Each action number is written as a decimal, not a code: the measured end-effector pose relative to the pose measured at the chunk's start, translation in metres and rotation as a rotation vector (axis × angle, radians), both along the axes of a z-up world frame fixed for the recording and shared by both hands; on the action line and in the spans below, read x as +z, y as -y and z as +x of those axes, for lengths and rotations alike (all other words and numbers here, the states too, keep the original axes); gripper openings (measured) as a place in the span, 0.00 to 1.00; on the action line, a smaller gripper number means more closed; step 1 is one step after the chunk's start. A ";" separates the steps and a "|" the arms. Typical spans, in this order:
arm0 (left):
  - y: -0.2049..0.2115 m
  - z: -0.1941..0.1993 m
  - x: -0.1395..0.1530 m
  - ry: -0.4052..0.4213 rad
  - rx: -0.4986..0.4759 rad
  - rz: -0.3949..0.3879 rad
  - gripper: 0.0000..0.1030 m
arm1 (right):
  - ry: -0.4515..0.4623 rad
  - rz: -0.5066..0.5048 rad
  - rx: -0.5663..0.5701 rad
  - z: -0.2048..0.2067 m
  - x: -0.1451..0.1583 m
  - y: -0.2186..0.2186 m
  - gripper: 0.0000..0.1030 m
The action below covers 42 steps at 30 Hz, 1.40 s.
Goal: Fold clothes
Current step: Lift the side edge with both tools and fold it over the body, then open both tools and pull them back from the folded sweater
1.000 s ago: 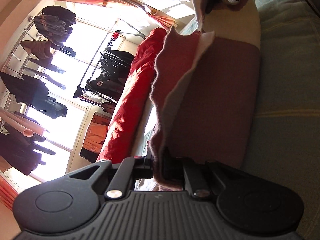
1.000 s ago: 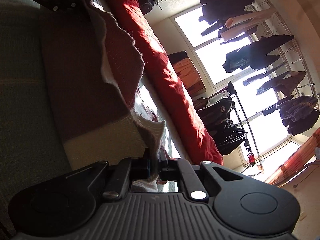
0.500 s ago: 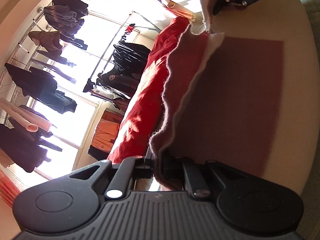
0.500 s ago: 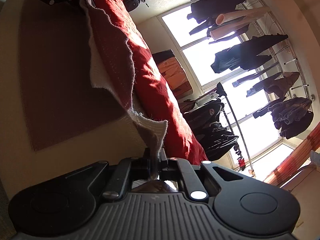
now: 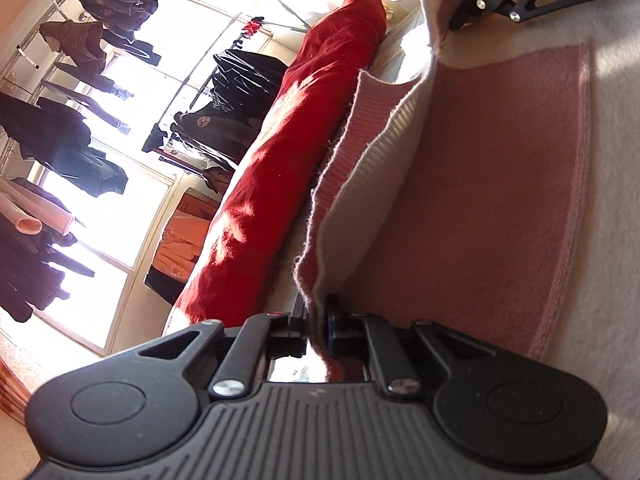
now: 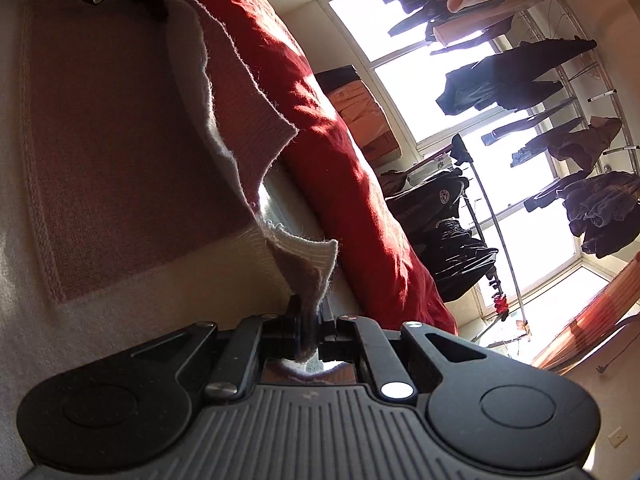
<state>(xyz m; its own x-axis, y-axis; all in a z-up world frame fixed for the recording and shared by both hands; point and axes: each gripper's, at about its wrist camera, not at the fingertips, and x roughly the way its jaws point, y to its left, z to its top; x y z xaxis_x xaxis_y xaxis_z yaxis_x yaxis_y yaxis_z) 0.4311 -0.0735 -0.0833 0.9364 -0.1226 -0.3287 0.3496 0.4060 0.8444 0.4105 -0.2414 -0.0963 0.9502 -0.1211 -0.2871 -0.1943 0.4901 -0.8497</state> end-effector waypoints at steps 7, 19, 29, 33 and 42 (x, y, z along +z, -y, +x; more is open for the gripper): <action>-0.005 -0.003 0.002 0.004 0.026 -0.031 0.39 | 0.006 0.002 -0.010 -0.004 -0.009 0.004 0.35; -0.035 -0.048 0.026 -0.069 0.033 -0.095 0.63 | -0.048 0.142 0.033 -0.052 0.045 0.033 0.58; -0.076 -0.059 0.022 -0.218 0.169 -0.262 0.62 | -0.239 0.321 -0.072 -0.031 0.026 0.059 0.44; -0.091 -0.067 0.038 -0.257 0.199 -0.324 0.63 | -0.244 0.385 -0.053 -0.056 0.046 0.062 0.44; -0.186 -0.060 0.075 -0.611 0.324 -1.065 0.58 | -0.333 0.633 -0.019 -0.096 0.077 0.069 0.45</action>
<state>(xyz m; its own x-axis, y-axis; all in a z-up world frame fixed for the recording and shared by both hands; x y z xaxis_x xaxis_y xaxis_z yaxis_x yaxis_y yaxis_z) 0.3713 0.1122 -0.0087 0.7040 -0.3859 -0.5962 0.3236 0.9216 -0.2143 0.3145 -0.3100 -0.0194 0.7993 0.1490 -0.5821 -0.3805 0.8753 -0.2985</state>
